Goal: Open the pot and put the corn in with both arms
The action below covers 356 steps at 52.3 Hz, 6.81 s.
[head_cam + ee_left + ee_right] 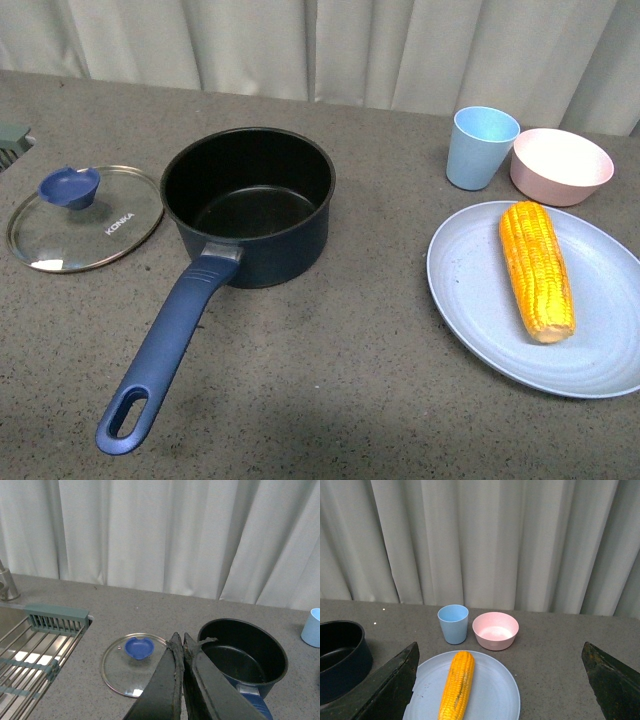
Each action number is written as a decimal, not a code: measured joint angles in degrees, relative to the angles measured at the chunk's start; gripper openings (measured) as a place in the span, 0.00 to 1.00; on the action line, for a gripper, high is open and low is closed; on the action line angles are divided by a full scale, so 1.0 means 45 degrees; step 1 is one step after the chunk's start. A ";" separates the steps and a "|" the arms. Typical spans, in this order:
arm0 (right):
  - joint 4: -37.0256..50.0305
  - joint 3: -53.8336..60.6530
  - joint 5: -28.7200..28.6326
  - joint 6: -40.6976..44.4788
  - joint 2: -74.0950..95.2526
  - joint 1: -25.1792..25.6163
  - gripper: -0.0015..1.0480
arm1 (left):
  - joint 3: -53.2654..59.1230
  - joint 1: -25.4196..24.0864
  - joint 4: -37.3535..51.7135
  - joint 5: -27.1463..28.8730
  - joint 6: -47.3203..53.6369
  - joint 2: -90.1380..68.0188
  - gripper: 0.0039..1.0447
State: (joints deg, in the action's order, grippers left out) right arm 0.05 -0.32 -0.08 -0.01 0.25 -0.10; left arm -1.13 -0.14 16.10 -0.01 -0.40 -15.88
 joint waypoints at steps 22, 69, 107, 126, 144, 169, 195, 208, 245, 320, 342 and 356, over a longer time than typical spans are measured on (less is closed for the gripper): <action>0.0000 0.0000 0.0000 0.0000 -0.0005 0.0000 0.91 | -0.0005 0.0000 -0.2657 0.0000 0.0015 0.2312 0.03; 0.3823 -0.3507 -0.0408 -0.1030 1.3561 -0.0019 0.91 | -0.0005 0.0010 -0.3560 0.0000 0.0024 0.3468 0.94; 0.2385 -0.9806 0.0301 -0.2390 2.4402 -0.1341 0.91 | -0.0005 0.0010 -0.3560 0.0000 0.0034 0.3468 0.94; 0.2317 -1.0841 0.0612 -0.2550 2.5621 -0.1787 0.91 | -0.0005 0.0010 -0.3560 0.0000 0.0034 0.3468 0.94; 0.2356 -1.0972 0.0529 -0.2778 2.5786 -0.2093 0.29 | -0.0005 0.0010 -0.3560 0.0000 0.0034 0.3468 0.94; 0.3211 -1.0724 -0.3264 -0.3750 2.4402 -0.1472 0.06 | -0.0005 0.0010 -0.3560 0.0000 0.0034 0.3468 0.94; 0.4935 -1.4654 -0.8009 -0.8660 2.5257 -0.3832 0.04 | -0.0005 0.0010 -0.3560 0.0000 0.0034 0.3468 0.94; 0.4031 -1.6738 -0.7533 -0.9097 2.7015 -0.4726 0.04 | -0.0005 0.0010 -0.3560 0.0000 0.0034 0.3468 0.94; 0.2215 -1.8680 -0.6917 -0.8976 2.8817 -0.5848 0.21 | -0.0005 0.0010 -0.3560 0.0000 0.0034 0.3468 0.94; 1.0987 -0.2676 0.2652 -0.1127 1.6247 -0.2744 0.79 | -0.0005 0.0010 -0.3560 -0.0005 0.0034 0.3468 0.94; 1.1599 -0.0636 0.1423 -0.0073 1.2522 -0.1399 0.10 | -0.0005 0.0010 -0.3570 0.0000 0.0039 0.3478 0.94; 0.9165 -0.0112 0.0117 -0.0029 0.9486 -0.0024 0.01 | -0.0005 0.0010 -0.3570 0.0005 0.0034 0.3478 0.94</action>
State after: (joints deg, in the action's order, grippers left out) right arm 41.30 -0.82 0.45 -0.14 42.94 -0.21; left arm -1.15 -0.10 0.03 0.01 -0.25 -0.23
